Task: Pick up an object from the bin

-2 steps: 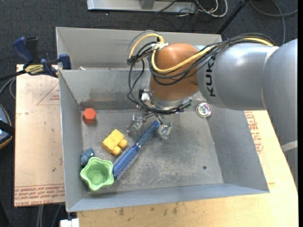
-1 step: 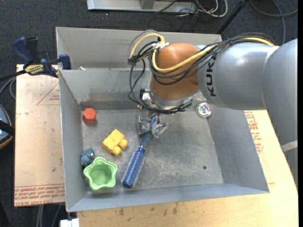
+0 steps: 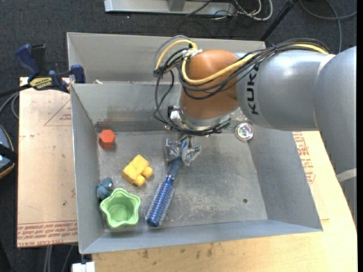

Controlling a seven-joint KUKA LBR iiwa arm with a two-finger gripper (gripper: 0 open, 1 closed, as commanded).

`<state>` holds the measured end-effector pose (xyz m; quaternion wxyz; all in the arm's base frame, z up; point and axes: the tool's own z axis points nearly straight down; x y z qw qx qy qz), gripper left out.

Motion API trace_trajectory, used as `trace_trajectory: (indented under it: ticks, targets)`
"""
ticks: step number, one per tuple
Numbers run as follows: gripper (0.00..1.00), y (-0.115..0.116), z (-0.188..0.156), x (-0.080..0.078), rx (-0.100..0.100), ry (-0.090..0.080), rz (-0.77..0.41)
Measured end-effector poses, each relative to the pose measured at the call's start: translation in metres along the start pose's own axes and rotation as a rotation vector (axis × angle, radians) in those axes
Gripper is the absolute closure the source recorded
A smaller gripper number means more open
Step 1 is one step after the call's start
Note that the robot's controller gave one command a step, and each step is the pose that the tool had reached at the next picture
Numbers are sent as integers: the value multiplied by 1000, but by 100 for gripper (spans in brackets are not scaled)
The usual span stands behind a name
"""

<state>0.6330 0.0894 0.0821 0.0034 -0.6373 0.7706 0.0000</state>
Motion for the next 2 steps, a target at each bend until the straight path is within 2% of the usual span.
trace_trajectory:
  ticks: [2]
  targets:
    - [100,-1,-58,-3,0,1,7]
